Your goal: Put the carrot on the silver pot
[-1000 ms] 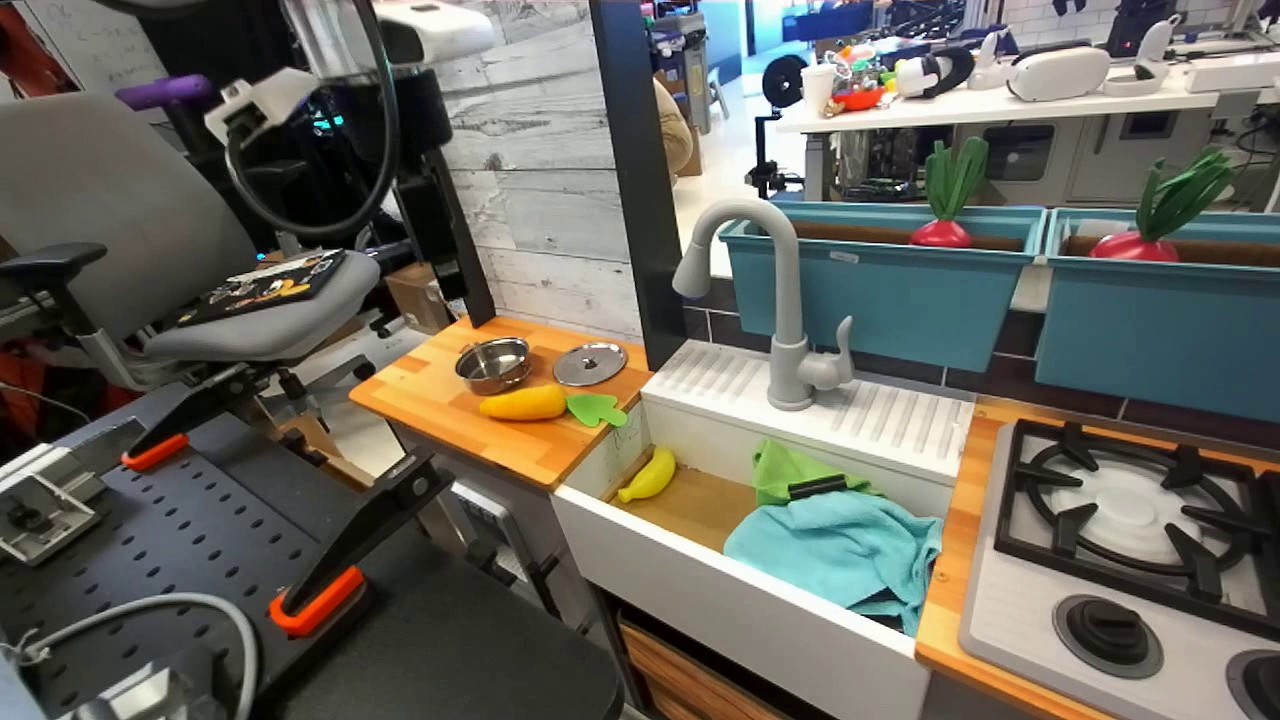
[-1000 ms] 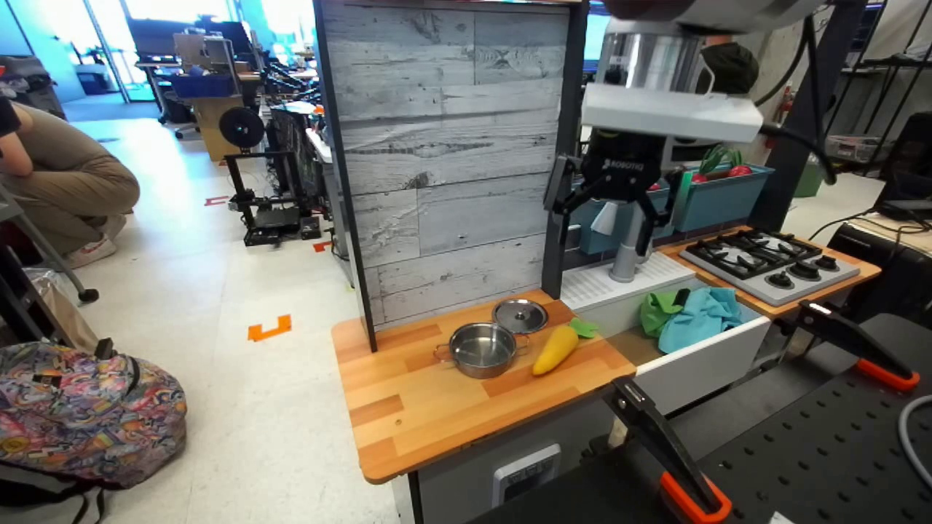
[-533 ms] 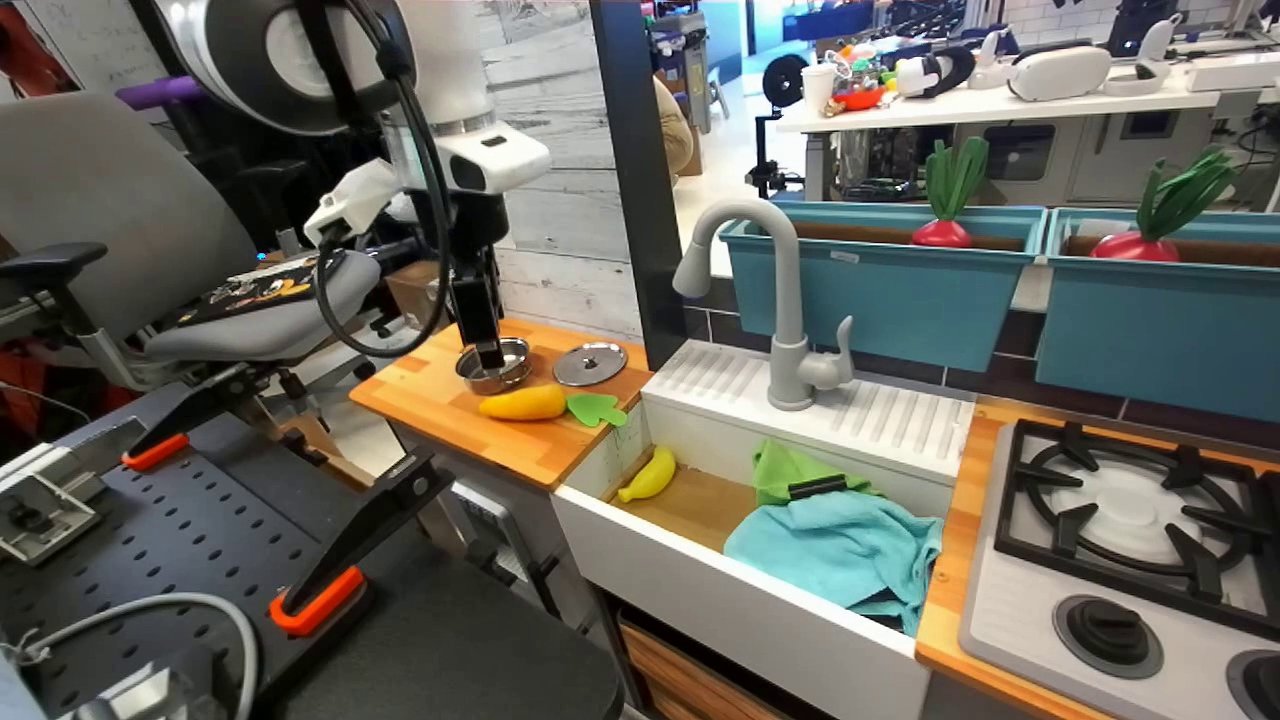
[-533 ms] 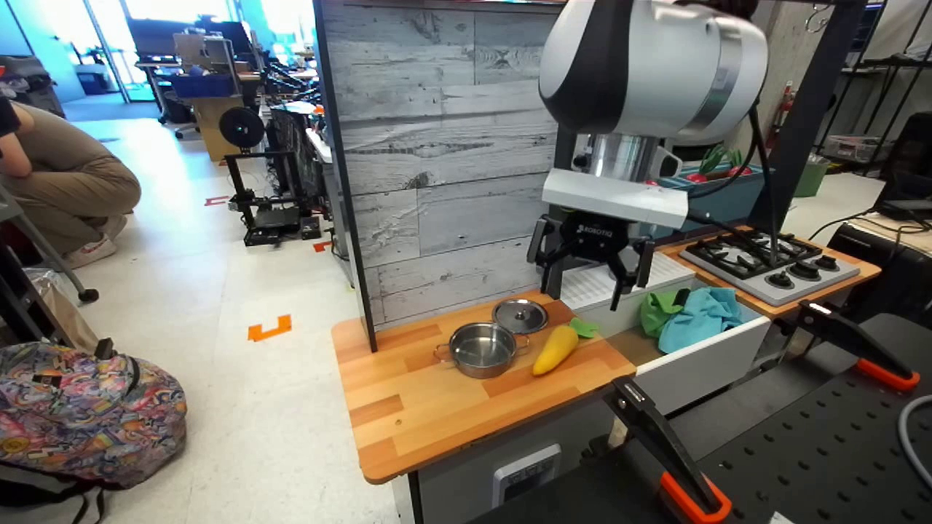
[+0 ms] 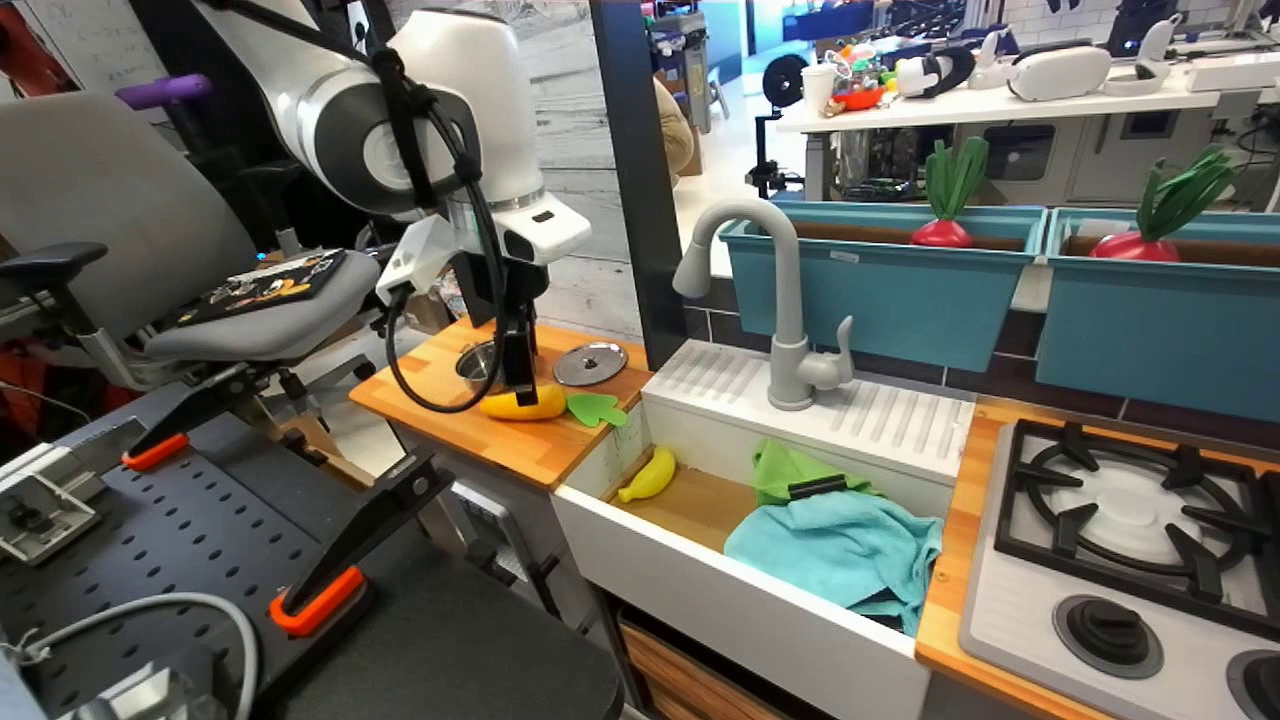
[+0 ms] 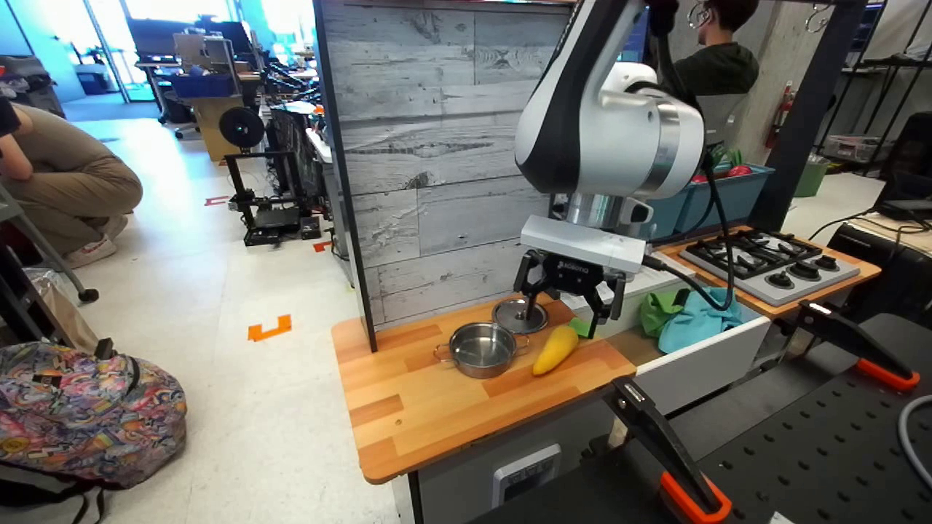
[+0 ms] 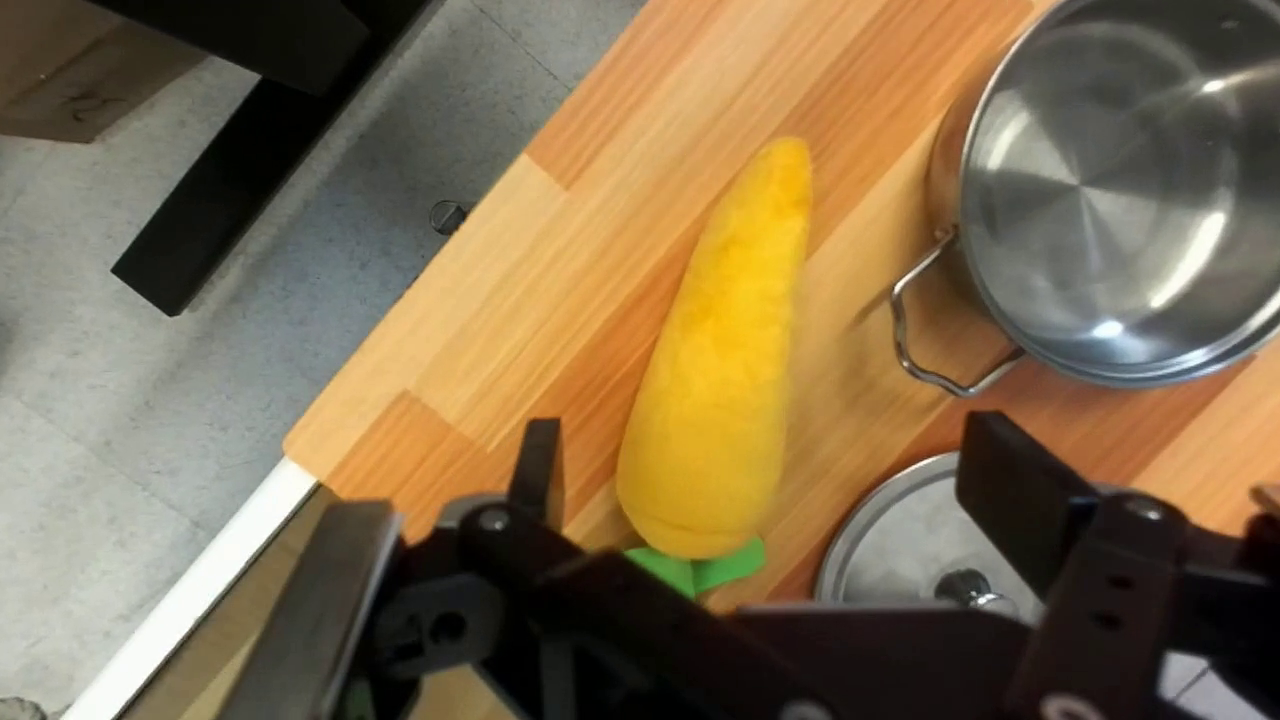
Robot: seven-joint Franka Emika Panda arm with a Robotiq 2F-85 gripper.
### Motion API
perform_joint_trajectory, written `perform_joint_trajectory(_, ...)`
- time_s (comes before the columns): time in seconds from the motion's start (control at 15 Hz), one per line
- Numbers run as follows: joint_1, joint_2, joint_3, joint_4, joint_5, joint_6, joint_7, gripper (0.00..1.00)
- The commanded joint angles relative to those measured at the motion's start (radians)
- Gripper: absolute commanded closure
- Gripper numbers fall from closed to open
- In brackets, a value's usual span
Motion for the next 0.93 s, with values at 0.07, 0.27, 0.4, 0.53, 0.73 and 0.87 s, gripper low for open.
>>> perform_joint_trajectory(0.07, -0.002, 0.094, 0.004, 0.091, 0.040, 0.016, -0.008, 0.00)
perform_joint_trajectory(0.27, -0.004, 0.123, 0.005, 0.119, 0.046, 0.014, -0.014, 0.35)
perform_joint_trajectory(0.4, -0.007, 0.129, 0.007, 0.125, 0.049, 0.019, -0.017, 0.51)
perform_joint_trajectory(0.53, -0.018, 0.124, 0.015, 0.119, 0.051, 0.018, -0.031, 0.65)
perform_joint_trajectory(0.73, -0.059, 0.077, 0.053, 0.049, 0.056, 0.037, -0.097, 0.86)
perform_joint_trajectory(0.87, -0.074, 0.051, 0.065, 0.009, 0.057, 0.054, -0.129, 1.00)
